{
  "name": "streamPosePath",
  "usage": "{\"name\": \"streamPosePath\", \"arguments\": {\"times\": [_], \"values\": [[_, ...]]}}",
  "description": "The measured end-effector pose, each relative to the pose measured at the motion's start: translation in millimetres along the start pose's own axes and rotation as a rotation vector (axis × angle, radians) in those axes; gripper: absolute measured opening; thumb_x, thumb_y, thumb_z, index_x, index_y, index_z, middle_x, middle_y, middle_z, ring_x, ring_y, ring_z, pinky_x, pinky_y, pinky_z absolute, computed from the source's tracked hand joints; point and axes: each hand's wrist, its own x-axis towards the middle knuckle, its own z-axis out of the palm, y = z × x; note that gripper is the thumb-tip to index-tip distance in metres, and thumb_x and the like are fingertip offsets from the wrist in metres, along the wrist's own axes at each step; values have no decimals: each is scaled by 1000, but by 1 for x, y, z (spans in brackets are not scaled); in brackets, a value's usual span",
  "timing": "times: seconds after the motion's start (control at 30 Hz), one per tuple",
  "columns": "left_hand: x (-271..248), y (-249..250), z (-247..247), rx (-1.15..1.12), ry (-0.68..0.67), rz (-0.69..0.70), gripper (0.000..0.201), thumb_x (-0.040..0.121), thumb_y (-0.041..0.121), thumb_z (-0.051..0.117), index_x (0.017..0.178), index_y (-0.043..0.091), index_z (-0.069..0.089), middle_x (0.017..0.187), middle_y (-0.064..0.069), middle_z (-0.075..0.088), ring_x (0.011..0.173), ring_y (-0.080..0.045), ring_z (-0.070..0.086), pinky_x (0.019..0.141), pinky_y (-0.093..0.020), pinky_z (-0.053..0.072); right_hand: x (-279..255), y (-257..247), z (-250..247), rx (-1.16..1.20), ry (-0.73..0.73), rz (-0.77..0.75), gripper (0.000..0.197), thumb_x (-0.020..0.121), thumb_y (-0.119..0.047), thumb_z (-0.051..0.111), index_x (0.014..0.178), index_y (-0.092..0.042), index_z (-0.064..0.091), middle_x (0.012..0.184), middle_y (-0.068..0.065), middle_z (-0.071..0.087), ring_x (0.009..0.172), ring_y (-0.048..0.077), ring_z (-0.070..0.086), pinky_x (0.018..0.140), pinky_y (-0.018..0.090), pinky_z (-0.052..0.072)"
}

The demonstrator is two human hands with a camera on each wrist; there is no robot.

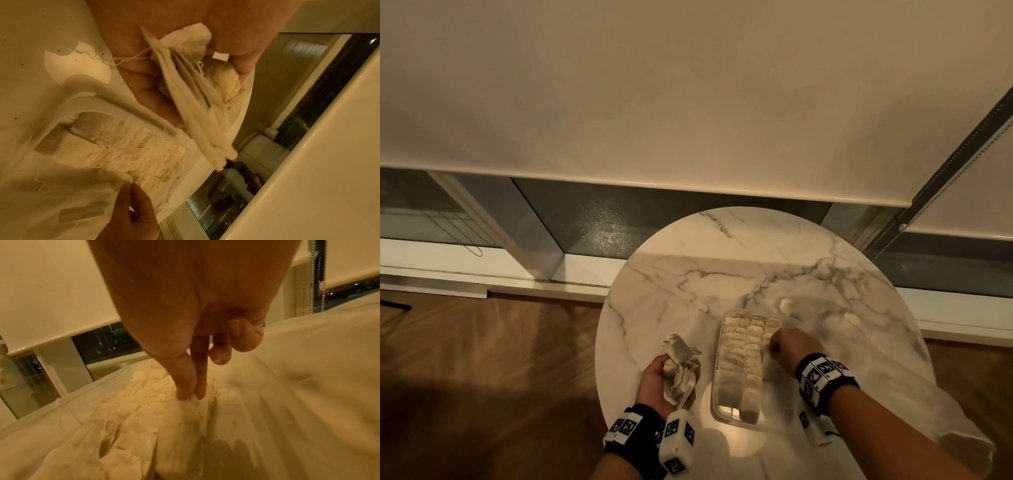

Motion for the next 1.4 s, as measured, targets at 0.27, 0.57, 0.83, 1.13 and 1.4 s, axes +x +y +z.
{"name": "streamPosePath", "arguments": {"times": [0.27, 0.57, 0.83, 1.13, 1.4], "values": [[1, 0, 0, -6, -19, -17, 35, 83, 23, 50, 102, -2, 65, 75, -13, 64, 57, -27, 67, 47, -29, 56, 5, 2, 2, 65, 54, 42, 22, 91, -24, 54, 96, -29, 74, 104, -2, 71, 96, 20, 67, 81, 27, 51], [3, -3, -1, 23, -10, -29, 34, 82, 24, 51, 100, -1, 65, 73, -13, 65, 55, -26, 66, 50, -27, 54, 1, 3, 2, 128, 52, 38, 16, 90, -33, 57, 96, -33, 72, 104, -4, 71, 95, 18, 66, 84, 31, 54], [11, -5, -9, 6, 0, 17, 32, 65, 16, 70, 93, 0, 67, 75, -6, 55, 69, -19, 52, 67, -28, 50, -22, 7, 2, 353, 107, 119, 23, 87, -15, 53, 100, -26, 69, 103, 2, 70, 94, 18, 65, 86, 29, 54], [10, -10, -4, 11, -29, 18, 32, 71, 16, 66, 99, 1, 64, 79, -6, 53, 71, -21, 56, 83, -29, 44, -43, -10, 26, 305, -85, -17, 25, 96, -28, 51, 110, -24, 71, 116, 0, 68, 102, 17, 64, 94, 26, 49], [6, -11, 0, 82, -24, 48, 30, 69, 16, 66, 92, -3, 66, 72, -10, 56, 67, -24, 56, 78, -32, 44, -47, -10, 24, 247, -23, -35, 26, 92, -23, 52, 111, -23, 69, 118, 1, 66, 104, 19, 63, 91, 27, 49]]}}
